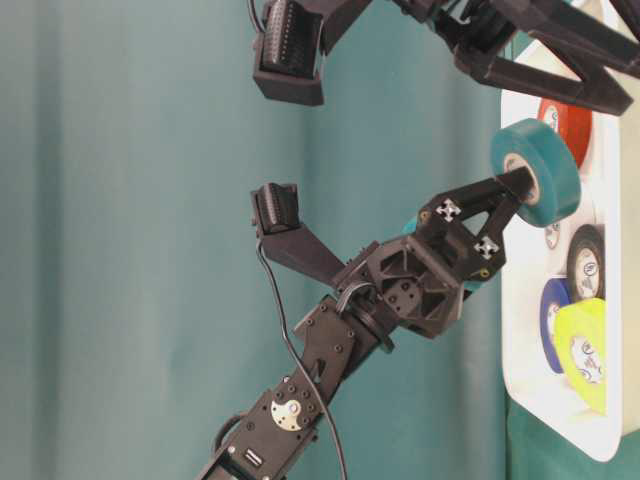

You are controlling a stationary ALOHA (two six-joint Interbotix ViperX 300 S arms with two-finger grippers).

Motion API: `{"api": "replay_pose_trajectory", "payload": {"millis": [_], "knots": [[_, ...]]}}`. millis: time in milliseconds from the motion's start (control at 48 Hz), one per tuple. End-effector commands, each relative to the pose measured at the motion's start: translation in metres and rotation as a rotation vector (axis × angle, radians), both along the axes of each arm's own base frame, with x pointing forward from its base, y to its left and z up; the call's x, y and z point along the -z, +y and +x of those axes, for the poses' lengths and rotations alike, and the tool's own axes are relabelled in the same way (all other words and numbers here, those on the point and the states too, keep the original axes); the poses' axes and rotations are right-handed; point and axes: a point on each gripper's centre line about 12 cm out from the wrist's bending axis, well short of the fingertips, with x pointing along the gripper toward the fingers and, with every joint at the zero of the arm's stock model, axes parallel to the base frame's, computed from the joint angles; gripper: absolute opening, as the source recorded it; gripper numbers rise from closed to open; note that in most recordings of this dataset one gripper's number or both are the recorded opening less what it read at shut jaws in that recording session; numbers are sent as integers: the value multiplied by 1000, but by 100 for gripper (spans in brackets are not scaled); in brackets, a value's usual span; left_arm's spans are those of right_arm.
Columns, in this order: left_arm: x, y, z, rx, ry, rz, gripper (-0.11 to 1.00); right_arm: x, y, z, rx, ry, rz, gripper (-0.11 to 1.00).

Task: Put the tape alternately from left to right into the white case.
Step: 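Lift the teal roll and carry it into the white tray, then release the teal roll beside the black roll and withdraw left gripper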

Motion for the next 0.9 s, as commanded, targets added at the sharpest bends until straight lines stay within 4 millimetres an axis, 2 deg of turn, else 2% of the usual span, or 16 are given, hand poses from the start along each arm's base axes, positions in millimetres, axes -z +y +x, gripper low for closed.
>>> {"api": "replay_pose_trajectory", "payload": {"millis": [0, 146, 209, 250, 646, 876], "knots": [[-20, 3, 6, -1, -54, 19, 36, -9, 1, 5, -4, -33, 4, 73], [-19, 3, 6, 2, -51, 22, 78, -8, 1, 5, -5, -31, 3, 73], [-20, 3, 5, 2, -53, 23, 92, -9, 1, 5, -5, -33, 3, 73], [-20, 3, 5, 2, -53, 23, 98, -9, 1, 5, -5, -33, 3, 73], [-26, 0, 0, 6, -58, 25, 100, -8, 1, 5, -4, -31, 4, 73], [-33, -19, -14, 39, -57, 25, 100, -8, 1, 5, -5, -31, 3, 73]]}}
